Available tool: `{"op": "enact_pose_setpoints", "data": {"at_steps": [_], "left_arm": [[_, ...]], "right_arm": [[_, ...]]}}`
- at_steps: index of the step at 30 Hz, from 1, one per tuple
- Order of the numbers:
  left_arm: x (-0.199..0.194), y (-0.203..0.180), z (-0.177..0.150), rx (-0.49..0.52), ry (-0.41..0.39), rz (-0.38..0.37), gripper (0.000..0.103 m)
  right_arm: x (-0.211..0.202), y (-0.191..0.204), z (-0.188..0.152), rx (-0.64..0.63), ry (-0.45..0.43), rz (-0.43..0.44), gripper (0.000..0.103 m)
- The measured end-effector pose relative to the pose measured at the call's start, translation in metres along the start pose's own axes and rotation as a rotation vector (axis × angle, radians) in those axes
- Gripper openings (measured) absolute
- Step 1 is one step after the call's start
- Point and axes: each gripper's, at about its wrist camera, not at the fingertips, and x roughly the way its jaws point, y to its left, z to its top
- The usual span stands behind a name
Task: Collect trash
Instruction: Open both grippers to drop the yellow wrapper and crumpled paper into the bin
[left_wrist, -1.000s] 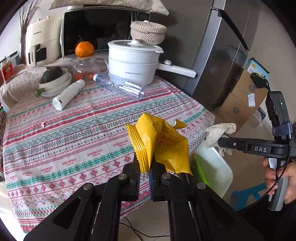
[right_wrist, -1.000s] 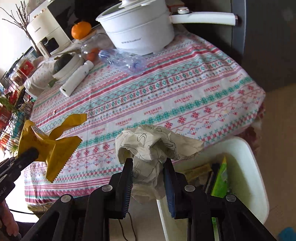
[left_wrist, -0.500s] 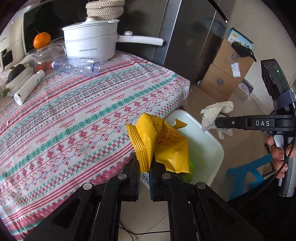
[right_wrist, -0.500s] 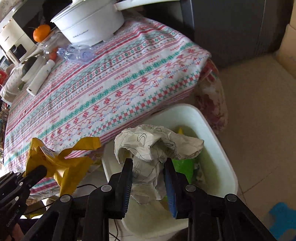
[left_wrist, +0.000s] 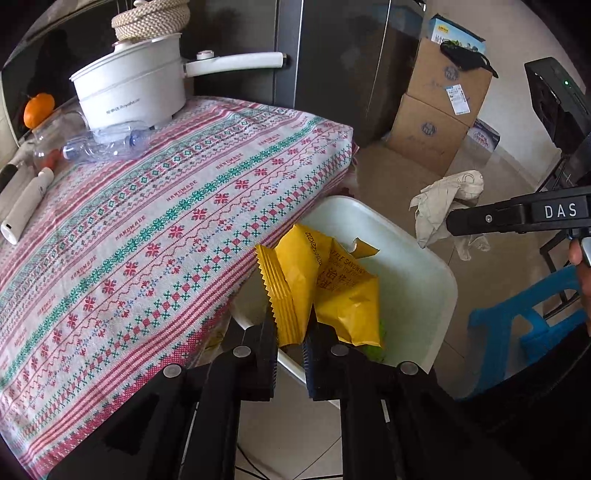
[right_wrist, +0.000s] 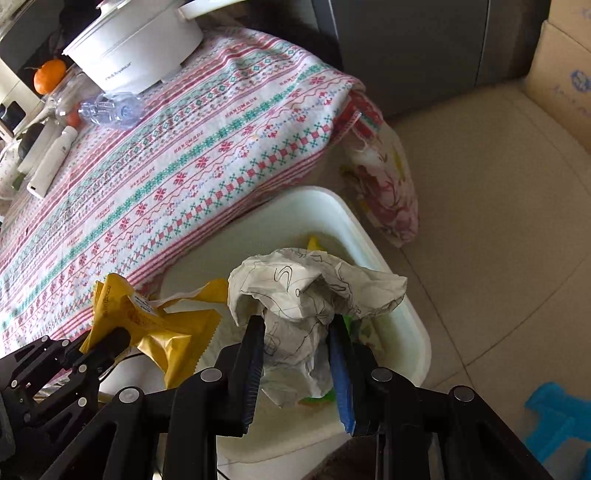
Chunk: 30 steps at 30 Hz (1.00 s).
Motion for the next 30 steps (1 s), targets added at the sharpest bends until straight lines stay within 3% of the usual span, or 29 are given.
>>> {"op": "enact_pose_setpoints", "data": {"at_steps": [2,4,6,13,26,29,30], "left_arm": [[0.000,0.000,0.000,0.007,0.008,0.021,0.028],[-0.002,0.001,-0.001,0.012,0.002,0.050,0.052],[-0.007,0.003,-0.002,0.007,-0.008,0.069,0.061],[-0.030,0.026,-0.010,-0.049,-0.002,0.138,0.074],[-0.060,0.086,-0.023,-0.224,-0.013,0.198,0.076],[-0.067,0.093,-0.024,-0.241,-0.024,0.208,0.077],[-0.070,0.096,-0.024,-0.248,-0.027,0.211,0.078]], "right_arm": [[0.000,0.000,0.000,-0.001,0.002,0.001,0.031],[0.001,0.002,0.000,-0.003,0.005,0.003,0.031],[0.002,0.006,0.000,-0.010,0.009,0.006,0.032],[0.014,0.029,0.001,-0.062,0.041,0.001,0.032],[0.031,0.069,0.007,-0.133,0.080,-0.004,0.036],[0.033,0.076,0.008,-0.136,0.091,-0.005,0.046],[0.034,0.079,0.008,-0.135,0.095,-0.007,0.055]]}}
